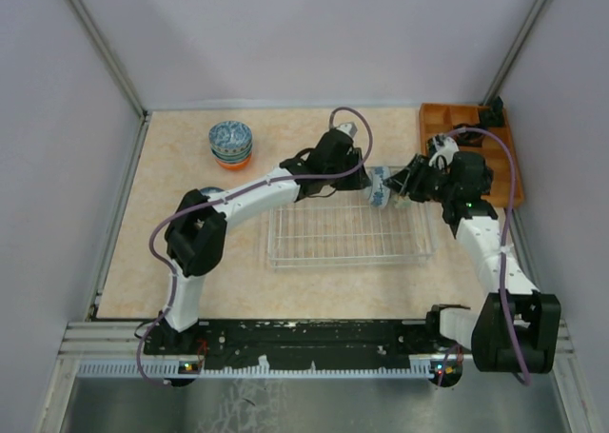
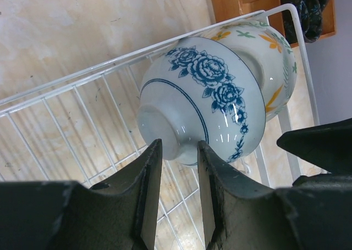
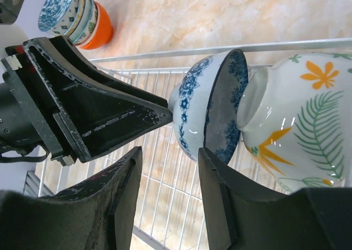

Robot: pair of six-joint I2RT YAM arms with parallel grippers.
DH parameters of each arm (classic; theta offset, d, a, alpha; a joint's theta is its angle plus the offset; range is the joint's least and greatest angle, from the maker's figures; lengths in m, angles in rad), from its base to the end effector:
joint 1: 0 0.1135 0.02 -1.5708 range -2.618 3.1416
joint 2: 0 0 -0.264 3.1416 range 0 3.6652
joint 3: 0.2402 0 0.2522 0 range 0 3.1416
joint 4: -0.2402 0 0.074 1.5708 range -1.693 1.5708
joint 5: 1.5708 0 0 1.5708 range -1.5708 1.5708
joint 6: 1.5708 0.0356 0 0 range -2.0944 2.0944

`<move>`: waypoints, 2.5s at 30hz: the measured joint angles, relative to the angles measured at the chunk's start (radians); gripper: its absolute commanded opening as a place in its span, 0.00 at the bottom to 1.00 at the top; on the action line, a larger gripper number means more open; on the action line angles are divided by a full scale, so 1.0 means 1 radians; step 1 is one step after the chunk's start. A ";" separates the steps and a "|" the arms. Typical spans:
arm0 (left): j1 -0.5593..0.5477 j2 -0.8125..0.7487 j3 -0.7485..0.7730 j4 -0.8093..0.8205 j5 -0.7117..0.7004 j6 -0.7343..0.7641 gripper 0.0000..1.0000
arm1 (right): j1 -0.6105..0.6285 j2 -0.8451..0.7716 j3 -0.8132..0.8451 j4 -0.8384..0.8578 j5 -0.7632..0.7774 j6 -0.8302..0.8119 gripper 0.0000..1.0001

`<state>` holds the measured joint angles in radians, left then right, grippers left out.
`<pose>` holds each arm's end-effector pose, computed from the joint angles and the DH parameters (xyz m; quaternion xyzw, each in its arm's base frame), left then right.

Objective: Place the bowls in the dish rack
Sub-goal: Turn the bowl upside down on the dish rack.

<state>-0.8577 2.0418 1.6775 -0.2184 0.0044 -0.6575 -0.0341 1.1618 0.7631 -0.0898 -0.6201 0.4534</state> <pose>0.3149 -0.3643 0.2572 0.0890 0.8759 -0.3273 0.3432 0.2555 0.0120 0.2676 0.0445 0.8301 0.3579 0.4254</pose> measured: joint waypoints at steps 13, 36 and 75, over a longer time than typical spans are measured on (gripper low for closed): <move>-0.008 0.048 0.068 -0.006 0.013 0.000 0.38 | -0.027 -0.094 0.057 -0.108 0.043 -0.032 0.49; -0.012 0.116 0.161 0.003 0.052 0.000 0.46 | -0.089 -0.129 0.058 -0.161 0.031 -0.032 0.50; 0.044 -0.153 -0.135 0.033 -0.038 0.045 0.70 | -0.094 -0.151 0.058 -0.167 -0.006 -0.010 0.62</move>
<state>-0.8139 1.8889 1.5429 -0.1856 -0.0338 -0.6128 -0.1280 1.0103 0.8211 -0.2565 -0.6262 0.4431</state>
